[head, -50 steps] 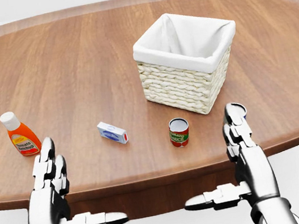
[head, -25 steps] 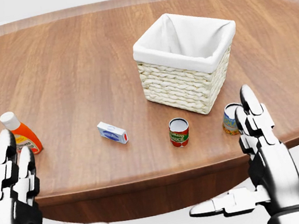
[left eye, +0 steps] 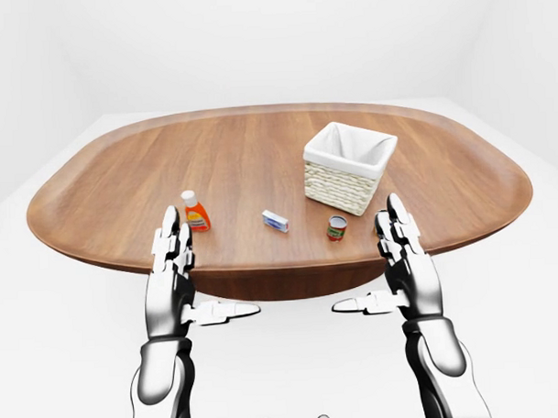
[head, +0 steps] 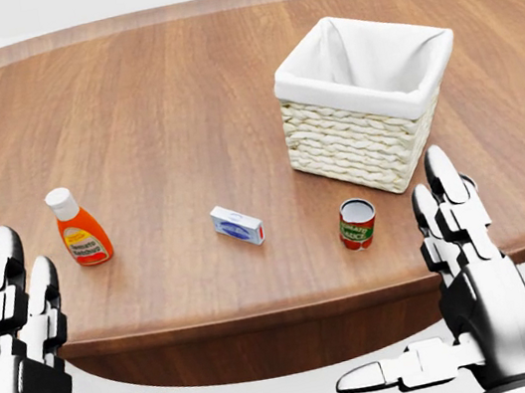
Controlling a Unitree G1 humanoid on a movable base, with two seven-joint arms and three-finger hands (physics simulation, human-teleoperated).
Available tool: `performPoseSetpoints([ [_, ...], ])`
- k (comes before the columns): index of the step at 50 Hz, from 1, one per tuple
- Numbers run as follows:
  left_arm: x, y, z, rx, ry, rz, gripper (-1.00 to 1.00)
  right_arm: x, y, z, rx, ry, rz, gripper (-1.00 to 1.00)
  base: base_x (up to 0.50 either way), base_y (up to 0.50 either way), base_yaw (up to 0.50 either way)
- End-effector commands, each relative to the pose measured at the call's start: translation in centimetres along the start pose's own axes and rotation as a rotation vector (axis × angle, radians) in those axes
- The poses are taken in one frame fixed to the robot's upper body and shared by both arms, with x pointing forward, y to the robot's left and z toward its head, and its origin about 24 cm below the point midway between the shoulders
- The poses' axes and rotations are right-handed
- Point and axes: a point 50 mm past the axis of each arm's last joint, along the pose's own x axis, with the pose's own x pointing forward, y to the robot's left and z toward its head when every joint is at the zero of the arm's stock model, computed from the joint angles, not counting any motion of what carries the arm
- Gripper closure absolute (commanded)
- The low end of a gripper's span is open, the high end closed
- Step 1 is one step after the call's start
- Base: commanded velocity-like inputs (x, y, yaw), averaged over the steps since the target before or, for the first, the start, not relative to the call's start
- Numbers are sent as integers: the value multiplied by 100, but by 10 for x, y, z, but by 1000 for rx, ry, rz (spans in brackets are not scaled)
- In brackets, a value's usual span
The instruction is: Pick up the ketchup, and put it in the basket.
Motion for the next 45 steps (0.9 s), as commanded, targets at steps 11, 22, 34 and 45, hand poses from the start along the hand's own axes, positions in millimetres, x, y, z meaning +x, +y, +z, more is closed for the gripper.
performPoseSetpoints([
  [11, -1, -2, 1, 6, 1, -11, -100, 2, 0, -1, -11, 2, -31, -100, 0, 0, 0],
  [22, -2, -3, 2, 14, -4, -16, -100, 1, 1, 0, -18, 1, -37, -100, 0, 0, 0],
  [34, -2, 3, 7, -2, -28, 16, -100, 1, 1, 1, -8, 2, -21, -100, 22, 0, 0],
  [45, -2, 4, 8, -5, -30, 18, -100, 0, 1, 1, -20, 4, -26, -100, 50, 0, 0],
])
